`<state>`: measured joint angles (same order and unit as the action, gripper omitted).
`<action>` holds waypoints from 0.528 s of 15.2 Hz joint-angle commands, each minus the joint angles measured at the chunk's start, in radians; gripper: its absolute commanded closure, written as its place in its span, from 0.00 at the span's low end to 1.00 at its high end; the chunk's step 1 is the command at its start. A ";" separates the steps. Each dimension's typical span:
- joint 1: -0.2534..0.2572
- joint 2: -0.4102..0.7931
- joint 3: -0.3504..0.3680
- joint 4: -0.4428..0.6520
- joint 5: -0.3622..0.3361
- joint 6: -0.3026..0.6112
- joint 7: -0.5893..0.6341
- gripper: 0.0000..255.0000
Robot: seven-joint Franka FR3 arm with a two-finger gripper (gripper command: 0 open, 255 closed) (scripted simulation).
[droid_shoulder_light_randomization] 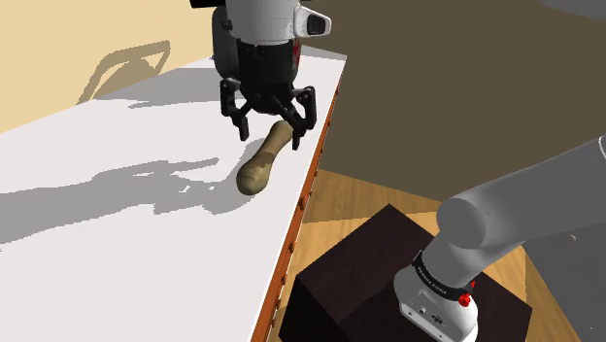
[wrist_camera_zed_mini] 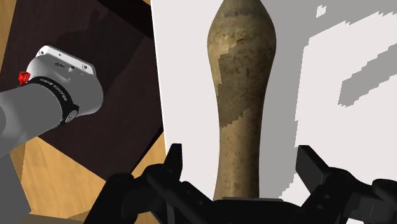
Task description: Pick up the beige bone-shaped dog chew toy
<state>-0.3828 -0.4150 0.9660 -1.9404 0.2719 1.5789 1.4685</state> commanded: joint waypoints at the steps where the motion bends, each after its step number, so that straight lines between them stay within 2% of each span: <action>1: 0.002 -0.003 0.005 -0.029 0.005 0.027 0.000 0.00; 4: 0.003 -0.004 0.010 -0.050 0.008 0.048 -0.001 0.00; 5: 0.003 -0.005 0.009 -0.050 0.008 0.048 -0.002 1.00; 8: 0.004 -0.006 0.008 -0.050 0.008 0.047 -0.002 1.00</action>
<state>-0.3788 -0.4207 0.9739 -1.9903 0.2800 1.6256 1.4663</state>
